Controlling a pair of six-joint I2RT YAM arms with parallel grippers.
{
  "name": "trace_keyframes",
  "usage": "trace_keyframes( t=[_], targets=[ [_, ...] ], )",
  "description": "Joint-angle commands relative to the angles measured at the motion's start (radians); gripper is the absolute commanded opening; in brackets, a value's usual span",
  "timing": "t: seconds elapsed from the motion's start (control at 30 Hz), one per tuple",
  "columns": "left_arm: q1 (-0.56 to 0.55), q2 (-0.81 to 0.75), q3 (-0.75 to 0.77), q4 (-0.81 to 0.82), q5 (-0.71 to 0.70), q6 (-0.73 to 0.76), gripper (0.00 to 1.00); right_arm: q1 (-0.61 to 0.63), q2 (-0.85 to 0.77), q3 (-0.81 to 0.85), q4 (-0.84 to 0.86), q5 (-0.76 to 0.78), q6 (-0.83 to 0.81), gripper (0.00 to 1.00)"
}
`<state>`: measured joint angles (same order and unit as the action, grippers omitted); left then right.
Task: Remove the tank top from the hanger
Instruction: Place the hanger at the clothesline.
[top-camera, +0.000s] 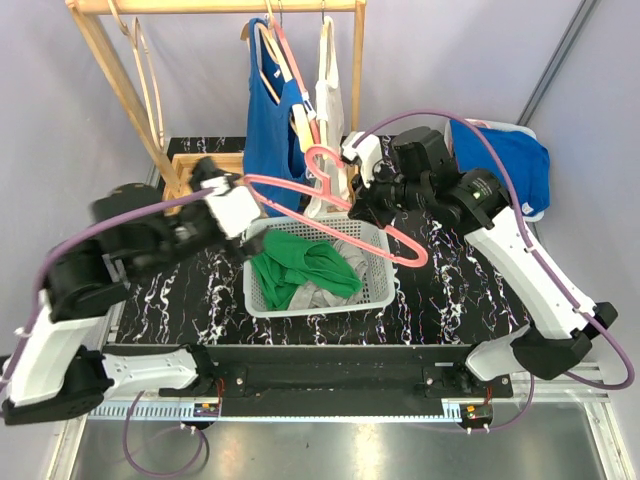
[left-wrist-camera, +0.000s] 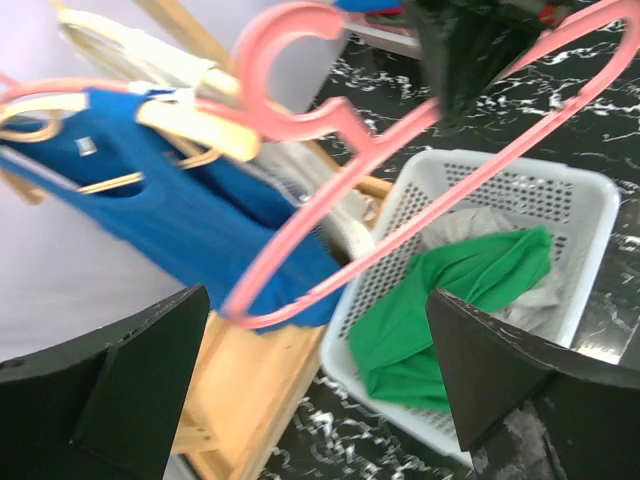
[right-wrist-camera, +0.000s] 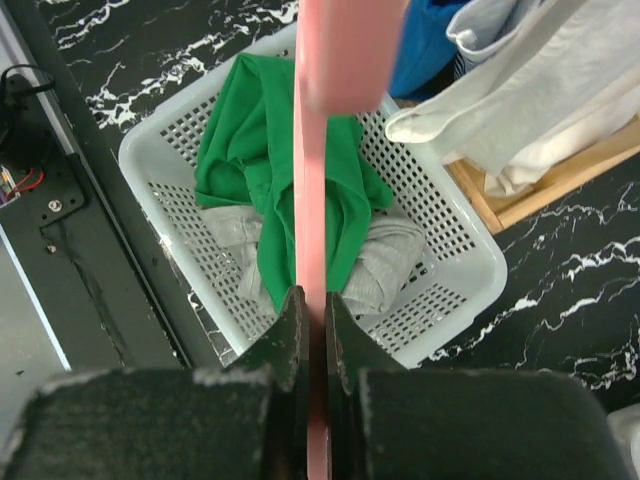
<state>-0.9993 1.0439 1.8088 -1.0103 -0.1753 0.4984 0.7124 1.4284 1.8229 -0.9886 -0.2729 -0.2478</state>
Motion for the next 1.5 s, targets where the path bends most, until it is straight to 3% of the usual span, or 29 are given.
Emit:
trace_keyframes(
  t=[0.0, 0.23, 0.43, 0.8, 0.9, 1.1, 1.2, 1.27, 1.47],
  targets=[
    [0.076, -0.050, 0.032, -0.129, 0.109, 0.071, 0.99, 0.025, -0.063, 0.016, -0.005, -0.020, -0.102, 0.00],
    [0.200, -0.070, -0.035, -0.174, 0.353, 0.072, 0.99, 0.032, -0.164, -0.019, 0.041, -0.185, -0.169, 0.00],
    [0.255, -0.010, 0.040, -0.202, 0.482, 0.112, 0.99, 0.048, -0.241, -0.102, 0.053, -0.285, -0.177, 0.00],
    [0.309, 0.133, 0.182, -0.264, 0.718, 0.138, 0.98, 0.073, -0.302, -0.114, 0.030, -0.272, -0.206, 0.00],
    [0.323, 0.163, 0.208, -0.365, 0.804, 0.199, 0.90, 0.073, -0.312, -0.113, 0.034, -0.261, -0.220, 0.00],
    [0.408, 0.197, 0.257, -0.473, 0.911, 0.258, 0.57, 0.073, -0.299, -0.102, 0.056, -0.253, -0.226, 0.00],
    [0.439, 0.199, 0.245, -0.499, 0.935, 0.261, 0.30, 0.073, -0.289, -0.088, 0.070, -0.252, -0.226, 0.00],
    [0.442, 0.193, 0.235, -0.479, 0.927, 0.237, 0.00, 0.075, -0.287, -0.089, 0.094, -0.252, -0.228, 0.00],
    [0.446, 0.136, 0.158, -0.404, 0.901, 0.161, 0.00, 0.073, -0.319, -0.134, 0.235, -0.193, -0.208, 0.00]
  ],
)
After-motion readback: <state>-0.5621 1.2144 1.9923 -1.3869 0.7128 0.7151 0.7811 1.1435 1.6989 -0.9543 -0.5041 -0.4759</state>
